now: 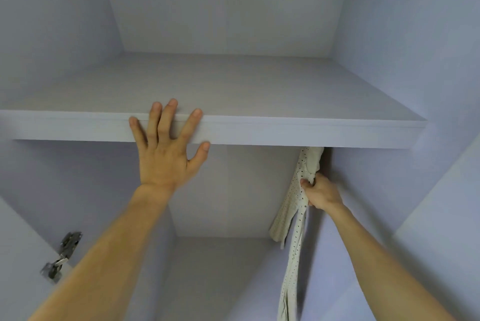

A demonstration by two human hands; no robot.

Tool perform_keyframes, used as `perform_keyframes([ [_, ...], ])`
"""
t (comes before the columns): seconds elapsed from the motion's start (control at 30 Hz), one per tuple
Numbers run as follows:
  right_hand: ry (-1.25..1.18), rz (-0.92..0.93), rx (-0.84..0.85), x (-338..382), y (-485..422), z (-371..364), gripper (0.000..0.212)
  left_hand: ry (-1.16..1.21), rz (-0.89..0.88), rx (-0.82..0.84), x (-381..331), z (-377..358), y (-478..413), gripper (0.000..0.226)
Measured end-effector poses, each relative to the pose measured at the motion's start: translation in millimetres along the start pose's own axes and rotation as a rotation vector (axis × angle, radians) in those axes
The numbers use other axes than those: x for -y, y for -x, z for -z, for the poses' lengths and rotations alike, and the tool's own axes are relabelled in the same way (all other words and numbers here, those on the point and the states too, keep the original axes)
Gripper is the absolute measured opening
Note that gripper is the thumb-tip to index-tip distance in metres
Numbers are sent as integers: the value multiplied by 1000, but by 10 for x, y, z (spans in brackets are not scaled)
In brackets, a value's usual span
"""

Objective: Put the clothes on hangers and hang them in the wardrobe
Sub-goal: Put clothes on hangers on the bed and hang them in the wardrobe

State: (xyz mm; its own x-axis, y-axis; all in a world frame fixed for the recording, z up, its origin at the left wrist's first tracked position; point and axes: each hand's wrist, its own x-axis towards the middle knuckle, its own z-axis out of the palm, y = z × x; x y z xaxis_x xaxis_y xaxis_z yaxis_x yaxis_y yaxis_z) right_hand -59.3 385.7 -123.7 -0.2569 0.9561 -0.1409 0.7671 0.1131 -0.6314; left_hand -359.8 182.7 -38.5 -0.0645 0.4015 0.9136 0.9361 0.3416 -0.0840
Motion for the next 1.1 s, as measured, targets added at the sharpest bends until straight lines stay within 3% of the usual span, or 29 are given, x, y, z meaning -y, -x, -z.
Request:
perform_keyframes([
  [0.1, -155, 100, -55, 129, 50, -101, 25, -14, 15, 15, -12, 20, 4, 68],
  [0.33, -335, 202, -188, 392, 244, -38, 41, -31, 31, 36, -43, 84, -7, 65],
  [0.7, -290, 311, -160, 505, 844, -172, 45, -5, 103, 276, -148, 425, -25, 69],
  [0.83, -290, 339, -142, 518, 1280, -423, 45, 117, 150, 337, -223, 581, -56, 75],
  [0.97, -280, 376, -69, 480, 1801, -822, 49, 451, 361, 448, -418, 823, 284, 78],
  [1.1, -277, 426, 79, 463, 2337, -1231, 49, 844, 815, 945, -514, 1053, 927, 51],
])
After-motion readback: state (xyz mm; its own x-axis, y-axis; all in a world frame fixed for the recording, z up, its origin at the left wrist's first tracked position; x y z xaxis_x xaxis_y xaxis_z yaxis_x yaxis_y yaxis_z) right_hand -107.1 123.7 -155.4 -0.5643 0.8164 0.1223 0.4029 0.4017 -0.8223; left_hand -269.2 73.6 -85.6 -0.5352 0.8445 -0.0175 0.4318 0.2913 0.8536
